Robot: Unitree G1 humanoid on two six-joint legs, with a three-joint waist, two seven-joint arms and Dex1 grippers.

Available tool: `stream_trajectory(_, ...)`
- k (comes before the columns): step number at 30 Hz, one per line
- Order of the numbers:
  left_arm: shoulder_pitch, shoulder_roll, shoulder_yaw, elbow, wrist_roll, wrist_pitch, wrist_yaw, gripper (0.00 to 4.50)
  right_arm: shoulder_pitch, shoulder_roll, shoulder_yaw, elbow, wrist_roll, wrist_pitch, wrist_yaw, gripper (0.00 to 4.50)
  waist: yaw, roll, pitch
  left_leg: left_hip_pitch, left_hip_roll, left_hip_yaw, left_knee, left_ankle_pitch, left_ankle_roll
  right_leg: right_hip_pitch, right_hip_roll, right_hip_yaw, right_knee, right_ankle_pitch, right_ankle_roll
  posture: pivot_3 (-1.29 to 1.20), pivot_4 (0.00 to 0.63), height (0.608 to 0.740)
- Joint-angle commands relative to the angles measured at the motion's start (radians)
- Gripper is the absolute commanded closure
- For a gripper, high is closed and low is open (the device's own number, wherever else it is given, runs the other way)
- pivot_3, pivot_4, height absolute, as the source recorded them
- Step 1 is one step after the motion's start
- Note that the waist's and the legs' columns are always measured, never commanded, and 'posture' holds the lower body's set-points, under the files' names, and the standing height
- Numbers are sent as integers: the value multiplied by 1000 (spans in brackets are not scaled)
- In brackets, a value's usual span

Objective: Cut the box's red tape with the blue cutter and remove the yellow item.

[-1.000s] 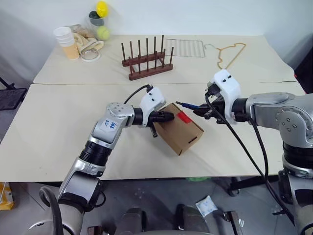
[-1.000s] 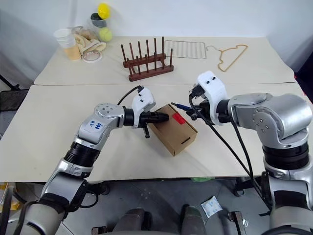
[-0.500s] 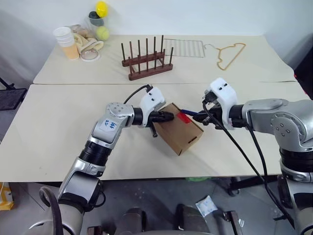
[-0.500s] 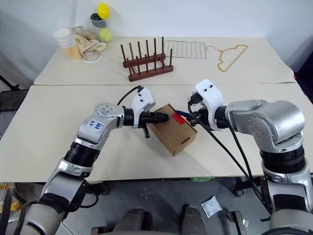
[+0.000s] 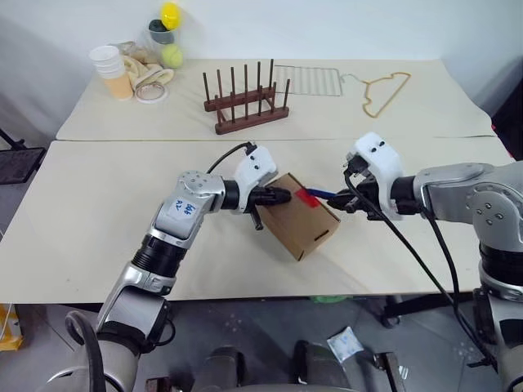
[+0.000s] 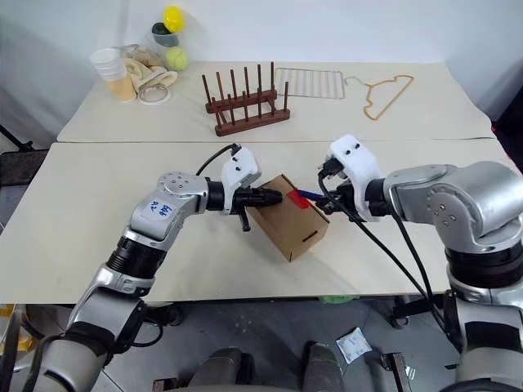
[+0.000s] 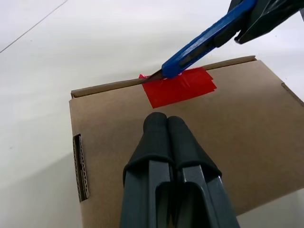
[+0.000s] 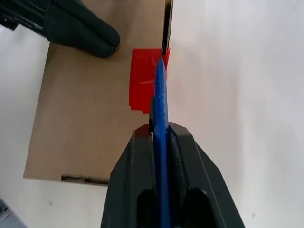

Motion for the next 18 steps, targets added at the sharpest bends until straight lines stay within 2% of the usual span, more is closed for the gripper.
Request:
stream_trajectory(1,31,22,-80,26,54,44,-6,4500,18,-41,31,-3,113,20,-20,4432,0,0,-1,1,0,0,0,0,0,1,0,0,0,0,0,0,150,740)
stream_trajectory(9,29,18,-99,41,59,62,13,4500,21,-124,44,15,283,20,-118,4432,4,-1,-3,1,0,-2,0,0,0,2,0,0,-1,0,0,0,150,740)
stream_trajectory(18,25,3,-113,56,58,70,23,4500,58,-237,28,23,545,20,-266,4432,6,-2,-4,2,0,-5,0,0,0,3,-1,0,-2,0,0,0,150,740)
